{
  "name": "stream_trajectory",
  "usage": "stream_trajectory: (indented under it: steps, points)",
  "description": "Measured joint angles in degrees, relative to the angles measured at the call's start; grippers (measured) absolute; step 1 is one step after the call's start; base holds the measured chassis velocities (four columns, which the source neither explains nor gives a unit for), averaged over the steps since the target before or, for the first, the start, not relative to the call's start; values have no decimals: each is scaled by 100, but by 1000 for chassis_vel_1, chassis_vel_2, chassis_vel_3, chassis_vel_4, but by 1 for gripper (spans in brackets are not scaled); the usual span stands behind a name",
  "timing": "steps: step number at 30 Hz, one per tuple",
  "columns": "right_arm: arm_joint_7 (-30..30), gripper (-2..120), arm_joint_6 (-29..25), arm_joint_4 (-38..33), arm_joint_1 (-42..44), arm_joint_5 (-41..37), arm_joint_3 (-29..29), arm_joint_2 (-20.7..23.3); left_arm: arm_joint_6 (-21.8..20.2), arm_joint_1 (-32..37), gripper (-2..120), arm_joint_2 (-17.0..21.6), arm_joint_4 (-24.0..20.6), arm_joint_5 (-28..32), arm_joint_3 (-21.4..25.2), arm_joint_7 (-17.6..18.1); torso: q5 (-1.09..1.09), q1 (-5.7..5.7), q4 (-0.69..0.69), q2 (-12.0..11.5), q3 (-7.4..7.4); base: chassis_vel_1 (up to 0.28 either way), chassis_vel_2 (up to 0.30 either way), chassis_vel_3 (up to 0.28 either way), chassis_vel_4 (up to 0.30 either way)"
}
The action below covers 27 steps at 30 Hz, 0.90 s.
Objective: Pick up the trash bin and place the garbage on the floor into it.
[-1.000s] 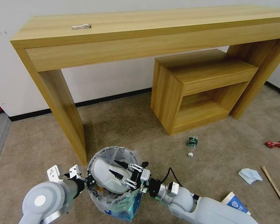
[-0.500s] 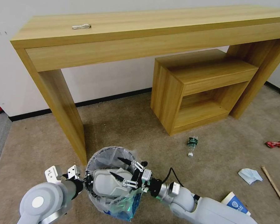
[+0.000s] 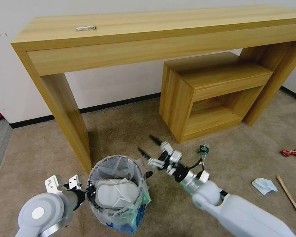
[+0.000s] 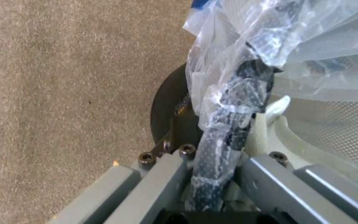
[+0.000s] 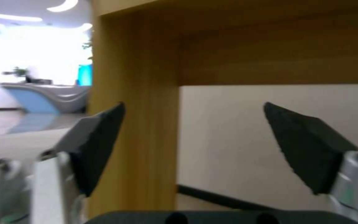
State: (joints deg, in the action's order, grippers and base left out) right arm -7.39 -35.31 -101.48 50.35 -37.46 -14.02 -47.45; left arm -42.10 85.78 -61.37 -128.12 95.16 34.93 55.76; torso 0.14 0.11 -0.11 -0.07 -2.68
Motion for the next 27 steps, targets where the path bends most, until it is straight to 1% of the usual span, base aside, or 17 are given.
stream_trajectory:
  steps: [1,2,3,5,6,9,10,12,16,17,20,21,22,23,24,25,27]
  points:
    - [88,96,48,-52,41,-37,167,31,-1,0,0,15,0,-11,0,-6,0,0,0,0,0,0,0,0,0]
    - [174,98,96,-93,66,-63,297,59,-1,2,0,28,-2,-14,2,-9,0,0,0,0,0,0,0,0,0]
    - [174,98,96,-93,66,-63,297,59,-1,2,0,28,-2,-14,2,-9,0,0,0,0,0,0,0,0,0]
    - [371,100,197,-168,113,-133,598,173,-3,11,0,69,-28,-15,20,-14,0,0,0,0,0,0,0,0,0]
    - [371,100,197,-168,113,-133,598,173,-3,11,0,69,-28,-15,20,-14,0,0,0,0,0,0,0,0,0]
    - [583,100,335,-235,191,-169,977,372,-3,30,0,124,-58,-35,65,-43,1,0,0,0,0,0,0,0,0]
    - [583,100,335,-235,191,-169,977,372,-3,30,0,124,-58,-35,65,-43,1,0,0,0,0,0,0,0,0]
    - [732,100,443,-242,271,-194,1297,491,-4,42,0,160,-70,-82,94,-83,0,0,0,0,0,0,0,0,0]
    - [928,100,569,-136,407,-214,1734,612,-4,46,0,202,-65,-210,120,-183,0,0,0,0,0,0,0,0,0]
    - [928,100,569,-136,407,-214,1734,612,-4,46,0,202,-65,-210,120,-183,0,0,0,0,0,0,0,0,0]
    - [1239,100,702,12,640,6,2090,672,-5,37,0,221,12,-578,90,-392,1,0,0,0,0,0,0,0,0]
    - [1239,100,702,12,640,6,2090,672,-5,37,0,221,12,-578,90,-392,1,0,0,0,0,0,0,0,0]
    - [1539,100,896,12,778,192,2232,680,-5,30,0,221,38,-626,76,-435,1,0,2,0,0,0,0,0,0]
    - [1697,100,1034,8,878,275,2325,695,-5,30,0,221,55,-655,71,-456,0,0,2,0,0,0,0,0,0]
    - [2061,100,1308,2,1064,430,2488,724,-5,28,0,229,89,-719,62,-510,-1,0,0,0,0,0,0,0,0]
    - [2061,100,1308,2,1064,430,2488,724,-5,28,0,229,89,-719,62,-510,-1,0,0,0,0,0,0,0,0]
    - [2501,100,1668,29,1374,622,2770,810,-5,29,0,260,123,-807,66,-581,0,0,-1,0,0,0,0,0,0]
